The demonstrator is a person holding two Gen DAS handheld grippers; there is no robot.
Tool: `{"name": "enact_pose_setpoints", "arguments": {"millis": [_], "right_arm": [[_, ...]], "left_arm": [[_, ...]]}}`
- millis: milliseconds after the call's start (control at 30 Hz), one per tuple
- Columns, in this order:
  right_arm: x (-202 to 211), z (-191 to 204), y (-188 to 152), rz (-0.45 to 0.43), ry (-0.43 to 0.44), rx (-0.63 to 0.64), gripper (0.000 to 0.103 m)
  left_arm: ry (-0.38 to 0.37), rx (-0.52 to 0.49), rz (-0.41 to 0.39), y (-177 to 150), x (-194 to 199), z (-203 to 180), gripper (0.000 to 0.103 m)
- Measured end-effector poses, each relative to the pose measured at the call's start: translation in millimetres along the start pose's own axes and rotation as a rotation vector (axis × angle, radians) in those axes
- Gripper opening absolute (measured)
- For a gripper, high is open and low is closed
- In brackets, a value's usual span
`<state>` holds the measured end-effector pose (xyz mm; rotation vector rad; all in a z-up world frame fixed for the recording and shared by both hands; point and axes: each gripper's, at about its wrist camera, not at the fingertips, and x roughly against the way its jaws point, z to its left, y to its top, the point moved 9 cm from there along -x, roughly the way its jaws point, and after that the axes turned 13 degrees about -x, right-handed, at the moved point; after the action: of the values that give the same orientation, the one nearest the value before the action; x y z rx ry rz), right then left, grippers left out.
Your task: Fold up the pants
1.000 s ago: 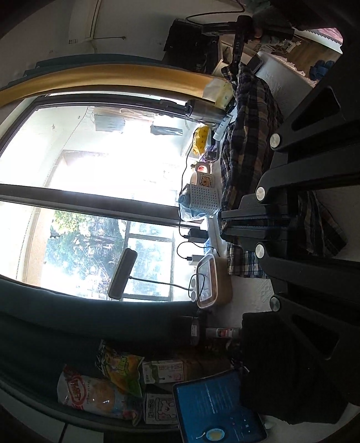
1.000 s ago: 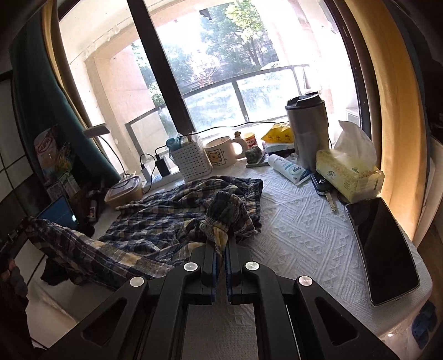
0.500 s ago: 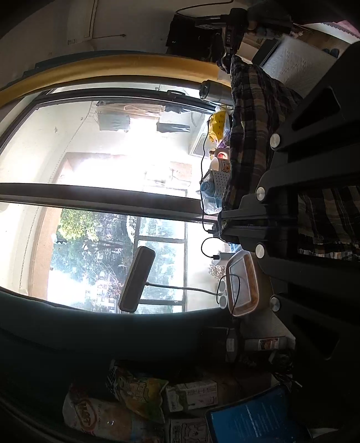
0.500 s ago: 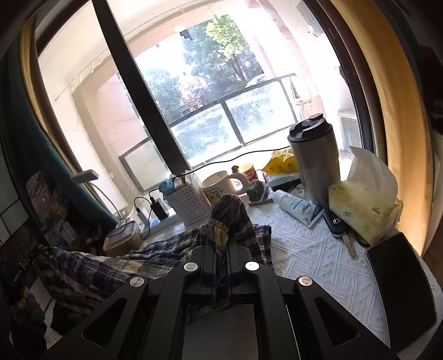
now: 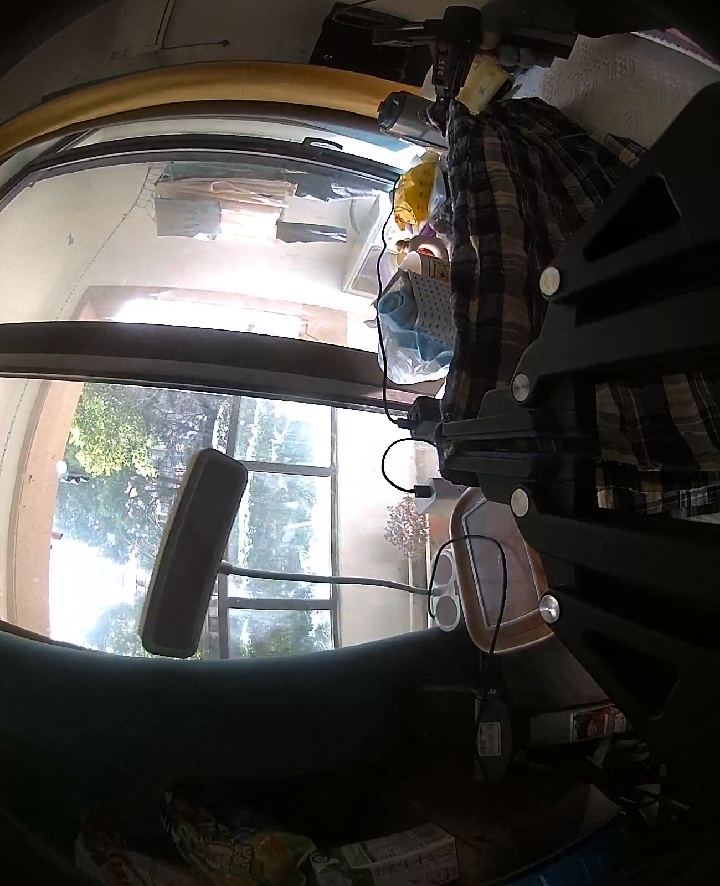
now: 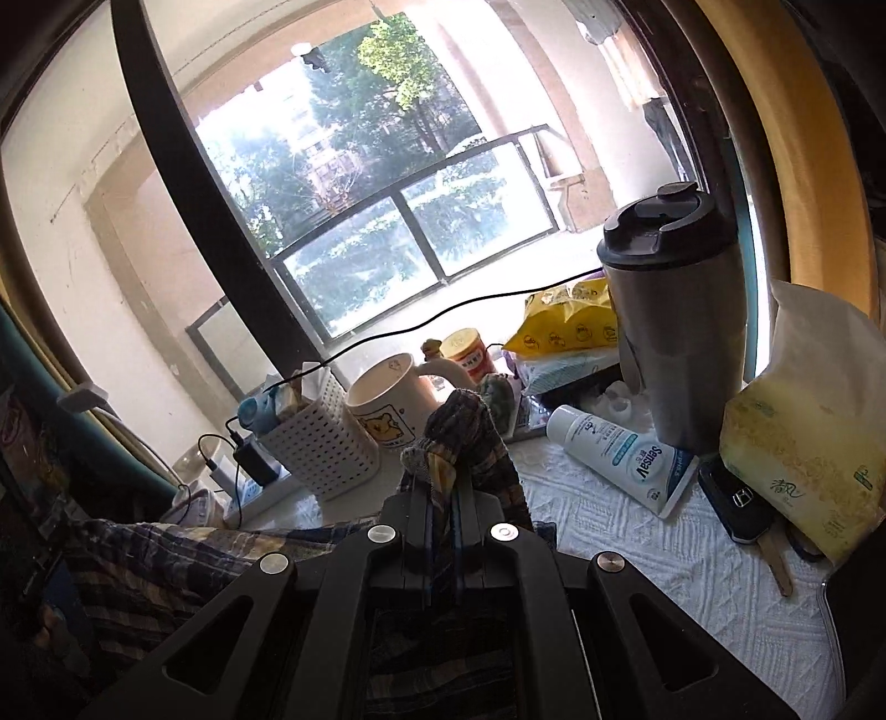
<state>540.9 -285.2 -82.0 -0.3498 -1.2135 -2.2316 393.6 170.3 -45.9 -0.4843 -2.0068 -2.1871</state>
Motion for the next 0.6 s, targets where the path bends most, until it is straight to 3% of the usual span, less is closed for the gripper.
{"name": "enact_pose_setpoints", "arguments": {"millis": [133, 300, 333, 367, 433, 500, 567, 600], "right_arm": [[-36, 1, 4, 0.028, -0.036, 0.030, 0.004], [-73, 0, 3, 0.074, -0.080, 0.083, 0.004], [-80, 0, 2, 0.087, -0.093, 0.101, 0.005], [-84, -2, 1, 0.097, -0.107, 0.112, 0.005], [-89, -3, 2, 0.107, -0.121, 0.135, 0.008], [-86, -1, 6, 0.087, -0.126, 0.158, 0.025], [-76, 0, 15, 0.038, -0.127, 0.166, 0.103], [-69, 1, 19, 0.021, -0.118, 0.171, 0.103]], "left_arm": [[0.004, 0.035, 0.054, -13, -30, 9, 0.002], [-0.040, 0.086, 0.183, -33, -57, 15, 0.005], [-0.041, 0.079, 0.203, -35, -58, 15, 0.016], [-0.032, 0.078, 0.207, -36, -55, 16, 0.042], [-0.026, 0.084, 0.192, -34, -47, 18, 0.077], [0.000, 0.079, 0.175, -30, -33, 19, 0.080], [0.024, 0.067, 0.177, -30, -24, 19, 0.080], [0.024, 0.062, 0.177, -31, -18, 15, 0.080]]}}
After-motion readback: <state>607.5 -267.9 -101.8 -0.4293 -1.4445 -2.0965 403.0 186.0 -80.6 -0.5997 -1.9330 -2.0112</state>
